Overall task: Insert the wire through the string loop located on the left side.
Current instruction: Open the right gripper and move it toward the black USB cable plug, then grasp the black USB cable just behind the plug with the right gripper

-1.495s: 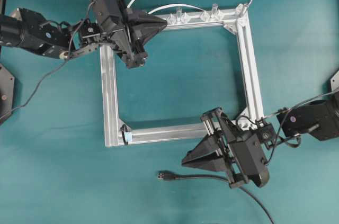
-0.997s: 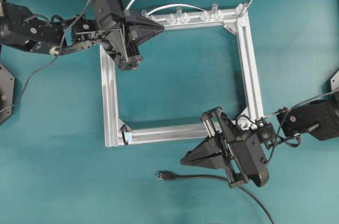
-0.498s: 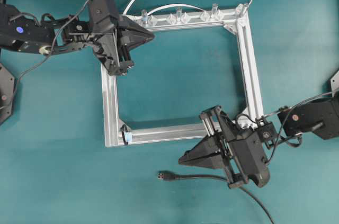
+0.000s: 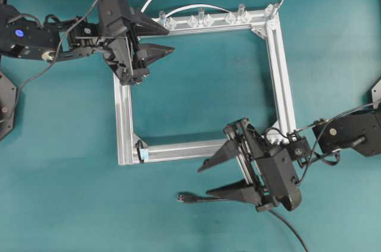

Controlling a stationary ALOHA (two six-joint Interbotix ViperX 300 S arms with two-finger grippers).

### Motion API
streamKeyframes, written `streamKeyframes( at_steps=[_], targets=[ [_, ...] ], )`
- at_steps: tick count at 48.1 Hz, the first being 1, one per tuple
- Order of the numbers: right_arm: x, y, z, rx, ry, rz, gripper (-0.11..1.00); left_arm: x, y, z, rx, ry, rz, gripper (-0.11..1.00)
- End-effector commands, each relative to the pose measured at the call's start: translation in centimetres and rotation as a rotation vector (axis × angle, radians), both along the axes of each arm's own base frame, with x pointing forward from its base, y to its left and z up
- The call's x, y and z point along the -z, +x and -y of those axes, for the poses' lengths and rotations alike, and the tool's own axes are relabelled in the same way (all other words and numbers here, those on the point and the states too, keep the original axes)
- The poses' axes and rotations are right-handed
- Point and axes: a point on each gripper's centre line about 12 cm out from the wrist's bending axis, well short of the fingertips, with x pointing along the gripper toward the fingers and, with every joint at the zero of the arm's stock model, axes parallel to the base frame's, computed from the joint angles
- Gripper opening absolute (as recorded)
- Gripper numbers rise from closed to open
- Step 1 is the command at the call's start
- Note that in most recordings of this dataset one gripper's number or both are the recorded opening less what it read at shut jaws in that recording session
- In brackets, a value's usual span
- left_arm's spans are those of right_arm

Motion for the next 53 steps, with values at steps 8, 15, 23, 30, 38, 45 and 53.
streamKeyframes(
  at_steps=[8, 15, 23, 30, 38, 45, 53],
  targets=[
    [-1.4, 0.4, -0.1, 0.018, 0.079, 0.003, 0.65, -2.2, -0.1, 0.4, 0.026, 0.041, 0.043, 0.51],
    [-1.4, 0.4, -0.3, 0.028, 0.125, -0.027, 0.65, -2.0, -0.3, 1.2, 0.075, 0.076, -0.018, 0.52],
    [-0.9, 0.5, -0.5, 0.058, 0.152, -0.111, 0.67, -2.2, -0.6, 1.9, 0.110, 0.092, -0.057, 0.57],
    [-0.7, 1.1, -0.8, 0.081, 0.155, -0.165, 0.72, -2.4, -1.1, 2.0, 0.111, 0.095, -0.052, 0.58],
    [-0.3, 1.8, -1.4, 0.085, 0.152, -0.203, 0.77, -2.5, -1.4, 2.3, 0.115, 0.094, -0.050, 0.58],
    [0.3, 2.3, -2.4, 0.074, 0.137, -0.243, 0.77, -2.6, -1.7, 2.5, 0.121, 0.096, -0.047, 0.58],
    [1.3, 2.7, -3.1, 0.067, 0.118, -0.292, 0.77, -2.5, -2.1, 2.8, 0.126, 0.096, -0.048, 0.58]
  ],
)
